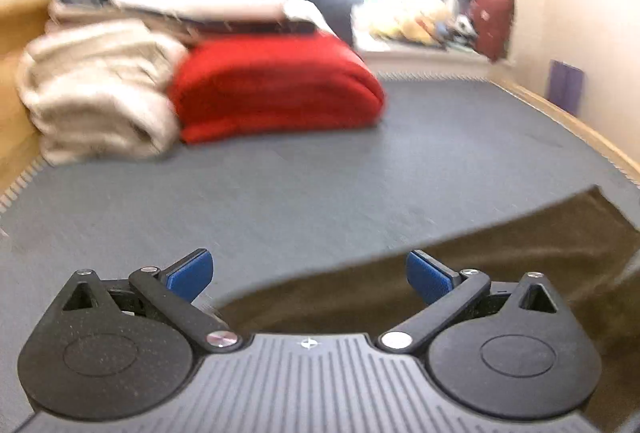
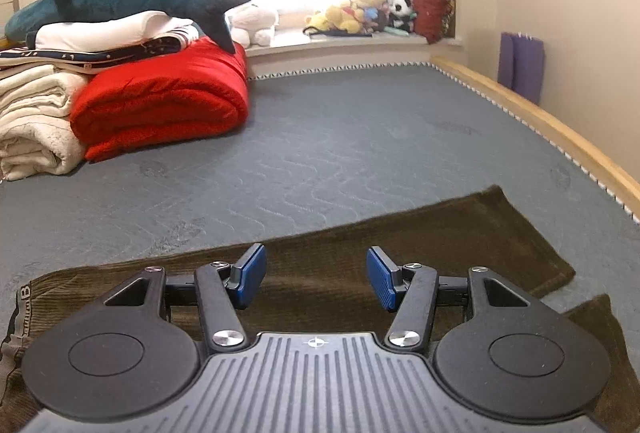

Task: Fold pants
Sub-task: 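Move the left gripper down to the grey striped waistband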

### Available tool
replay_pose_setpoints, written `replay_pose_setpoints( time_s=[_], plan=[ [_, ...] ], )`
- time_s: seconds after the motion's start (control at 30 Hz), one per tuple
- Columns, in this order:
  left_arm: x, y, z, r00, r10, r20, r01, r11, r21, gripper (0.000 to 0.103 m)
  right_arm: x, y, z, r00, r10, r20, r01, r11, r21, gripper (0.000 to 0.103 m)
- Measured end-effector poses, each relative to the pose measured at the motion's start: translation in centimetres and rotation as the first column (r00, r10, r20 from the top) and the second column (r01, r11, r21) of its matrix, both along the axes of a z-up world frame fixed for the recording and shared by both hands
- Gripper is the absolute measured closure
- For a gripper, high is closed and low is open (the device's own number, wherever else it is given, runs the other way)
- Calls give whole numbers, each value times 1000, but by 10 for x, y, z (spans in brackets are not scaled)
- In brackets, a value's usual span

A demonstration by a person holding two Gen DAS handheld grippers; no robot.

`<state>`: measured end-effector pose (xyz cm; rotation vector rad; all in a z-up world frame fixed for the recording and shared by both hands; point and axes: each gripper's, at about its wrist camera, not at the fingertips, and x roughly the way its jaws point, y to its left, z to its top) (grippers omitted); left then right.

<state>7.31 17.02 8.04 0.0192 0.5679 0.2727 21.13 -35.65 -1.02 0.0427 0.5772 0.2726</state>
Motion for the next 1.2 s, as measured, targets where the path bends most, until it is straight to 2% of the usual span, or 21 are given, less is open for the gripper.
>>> replay_pose_setpoints(
  time_s=[0.07, 0.13, 0.17, 0.23, 0.27, 0.3, 0.4, 0.43, 0.5, 0.57, 0.6, 0.63, 0.67, 0.73, 0.8, 0.83, 0.9, 0.93, 0.97, 1.13, 1.2],
  plan=[
    [-9, 4, -3, 995, 48, 86, -54, 996, 66, 0, -2, 5, 1, 1000, -3, 28, 3, 1000, -2, 45],
    [-16, 14, -16, 987, 88, 136, -99, 992, 79, 0, -3, 10, 2, 999, -12, 50, 12, 1000, -10, 45],
    [-13, 21, -22, 988, 112, 104, -118, 991, 57, 0, -4, 12, 2, 998, -16, 60, 17, 1000, -16, 45],
    [2, 40, -27, 980, 198, 0, -198, 979, -57, 0, -3, 16, 1, 997, -21, 71, 23, 999, -29, 42],
    [6, 49, -28, 974, 225, -7, -225, 969, -105, 0, -3, 18, 0, 997, -20, 75, 23, 999, -36, 42],
    [10, 54, -29, 972, 236, -4, -235, 965, -116, 0, -2, 19, -1, 997, -20, 79, 23, 999, -43, 42],
    [23, 66, -34, 972, 236, -16, -236, 970, -51, 0, 2, 18, -3, 996, -36, 76, 40, 998, -52, 42],
    [28, 76, -35, 977, 213, -27, -214, 974, -79, 1, 4, 17, -4, 997, -38, 68, 41, 998, -41, 42],
    [34, 100, -37, 982, 185, -39, -189, 967, -173, 17, 7, 16, -5, 998, -41, 50, 43, 999, -30, 42],
    [39, 124, -50, 983, 169, -69, -181, 949, -259, 59, 10, 16, -5, 998, -38, 44, 39, 999, -18, 43],
    [42, 135, -56, 981, 171, -90, -190, 939, -288, 70, 10, 16, -5, 999, -31, 43, 32, 999, -7, 45],
    [44, 149, -64, 978, 172, -114, -200, 929, -311, 89, 10, 16, -4, 999, -28, 41, 28, 1000, 1, 46],
    [48, 155, -71, 977, 162, -136, -199, 922, -332, 92, 11, 16, -3, 999, -28, 43, 27, 1000, 4, 46],
    [58, 165, -83, 975, 136, -174, -190, 918, -348, 92, 12, 16, -2, 998, -23, 50, 23, 1000, 10, 56],
    [70, 166, -97, 970, 123, -208, -189, 923, -335, 91, 13, 17, -1, 999, -13, 53, 12, 1000, 22, 59],
    [73, 166, -103, 968, 113, -222, -184, 925, -331, 87, 14, 17, -1, 999, -8, 52, 6, 1000, 29, 59],
    [82, 163, -113, 967, 90, -240, -169, 927, -334, 71, 16, 18, -1, 999, 3, 48, -5, 999, 37, 60],
    [86, 161, -119, 966, 80, -245, -162, 928, -334, 53, 17, 20, -2, 999, 9, 44, -10, 999, 35, 59],
    [90, 160, -123, 966, 70, -249, -154, 930, -335, 41, 18, 21, -3, 999, 15, 40, -16, 999, 31, 59],
    [108, 165, -151, 956, 43, -291, -140, 936, -323, 20, 24, 30, -7, 999, 44, 16, -44, 999, 5, 59],
    [115, 169, -162, 951, 43, -307, -147, 935, -322, 18, 26, 32, -8, 999, 52, 11, -52, 999, -5, 59]
  ],
)
